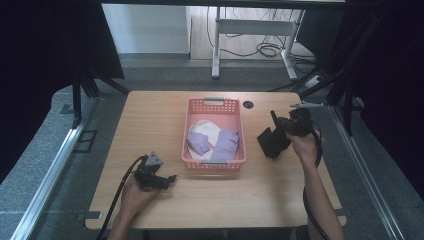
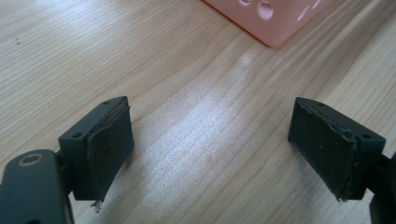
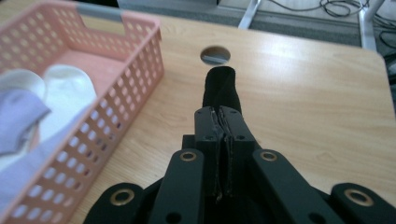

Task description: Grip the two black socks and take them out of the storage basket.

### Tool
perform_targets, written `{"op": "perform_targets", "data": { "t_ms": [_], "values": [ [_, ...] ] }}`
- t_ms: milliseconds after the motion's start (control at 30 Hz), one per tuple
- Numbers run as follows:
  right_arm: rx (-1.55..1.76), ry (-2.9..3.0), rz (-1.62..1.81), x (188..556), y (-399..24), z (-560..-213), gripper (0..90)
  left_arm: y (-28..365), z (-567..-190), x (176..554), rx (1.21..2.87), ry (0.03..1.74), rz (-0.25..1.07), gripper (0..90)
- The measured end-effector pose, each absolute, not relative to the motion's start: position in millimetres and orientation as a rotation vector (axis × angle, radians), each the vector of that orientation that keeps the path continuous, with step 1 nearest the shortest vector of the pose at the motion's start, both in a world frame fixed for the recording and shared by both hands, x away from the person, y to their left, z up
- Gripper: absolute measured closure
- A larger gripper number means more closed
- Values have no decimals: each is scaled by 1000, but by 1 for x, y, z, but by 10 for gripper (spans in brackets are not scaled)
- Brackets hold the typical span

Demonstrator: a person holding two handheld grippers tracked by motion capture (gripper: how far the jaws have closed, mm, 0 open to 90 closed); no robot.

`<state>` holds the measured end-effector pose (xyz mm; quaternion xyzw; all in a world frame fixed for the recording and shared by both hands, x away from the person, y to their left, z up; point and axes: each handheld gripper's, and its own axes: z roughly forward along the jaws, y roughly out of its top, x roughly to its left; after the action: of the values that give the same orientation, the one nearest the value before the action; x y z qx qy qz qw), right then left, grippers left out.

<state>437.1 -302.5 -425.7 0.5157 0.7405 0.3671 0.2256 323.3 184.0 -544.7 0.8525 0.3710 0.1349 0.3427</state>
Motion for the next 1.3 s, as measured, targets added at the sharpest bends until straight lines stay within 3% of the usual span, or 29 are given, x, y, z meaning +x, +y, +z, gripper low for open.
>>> {"op": "perform_targets", "data": {
  "t_ms": [467,667,900,1300],
  "values": [
    [1462,2125,940,445,-291,-482,836,184,-545,323,2210,967,351,139],
    [1461,2142,925,447,-289,-490,698,184,-545,323,2209,968,351,138],
    [1407,2140,961,442,-286,-476,518,184,-545,323,2211,968,350,139],
    [1311,2191,1002,428,-274,-444,368,184,-545,323,2216,964,350,139]
  ]
}}
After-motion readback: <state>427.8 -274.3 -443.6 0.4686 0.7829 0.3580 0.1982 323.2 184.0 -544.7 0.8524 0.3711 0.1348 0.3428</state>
